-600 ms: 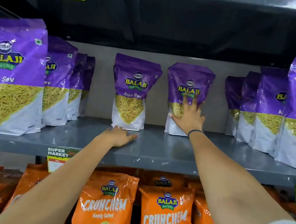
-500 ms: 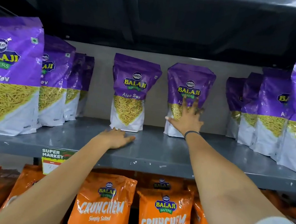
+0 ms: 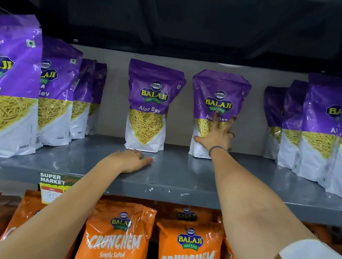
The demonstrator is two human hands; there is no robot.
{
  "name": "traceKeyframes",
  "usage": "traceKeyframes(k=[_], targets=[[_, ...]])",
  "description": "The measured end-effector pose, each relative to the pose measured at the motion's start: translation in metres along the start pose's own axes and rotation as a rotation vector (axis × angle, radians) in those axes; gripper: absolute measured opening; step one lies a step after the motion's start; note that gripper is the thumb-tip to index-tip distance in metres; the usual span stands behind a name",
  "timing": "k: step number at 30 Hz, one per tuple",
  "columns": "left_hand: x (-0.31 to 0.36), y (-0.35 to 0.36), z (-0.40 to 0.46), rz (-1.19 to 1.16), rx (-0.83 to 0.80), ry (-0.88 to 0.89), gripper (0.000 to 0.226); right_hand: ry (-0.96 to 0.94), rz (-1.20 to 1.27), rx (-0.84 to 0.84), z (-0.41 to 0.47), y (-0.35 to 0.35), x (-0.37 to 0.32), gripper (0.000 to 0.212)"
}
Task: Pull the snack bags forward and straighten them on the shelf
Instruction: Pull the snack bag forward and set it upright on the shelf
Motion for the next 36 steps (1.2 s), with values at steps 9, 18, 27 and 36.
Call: traceKeyframes(k=[9, 18, 27, 36], targets=[[0.003, -0.001, -0.004, 0.01, -0.012, -0.001, 0.069, -0.001, -0.04, 0.005, -0.013, -0.011, 0.002, 0.11], [0.004, -0.003, -0.006, 0.008, -0.007, -0.011, 0.068, -0.011, -0.045, 0.011, -0.033, -0.026, 0.003, 0.109], [0.002, 0.0, -0.002, 0.005, -0.007, -0.011, 0.068, -0.022, -0.04, 0.037, -0.053, -0.041, 0.006, 0.11], [0.001, 0.001, 0.002, 0.005, -0.018, 0.001, 0.067, -0.026, -0.028, 0.1, -0.075, -0.057, 0.011, 0.109]])
Point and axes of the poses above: each hand's wrist, its own z-axis towards the middle knuckle, its own y-axis out of the palm, x = y × z, the point moved 5 cm from there along z, towards the middle knuckle, and after that the axes turned 3 degrees about -z, right-handed, at the moved point
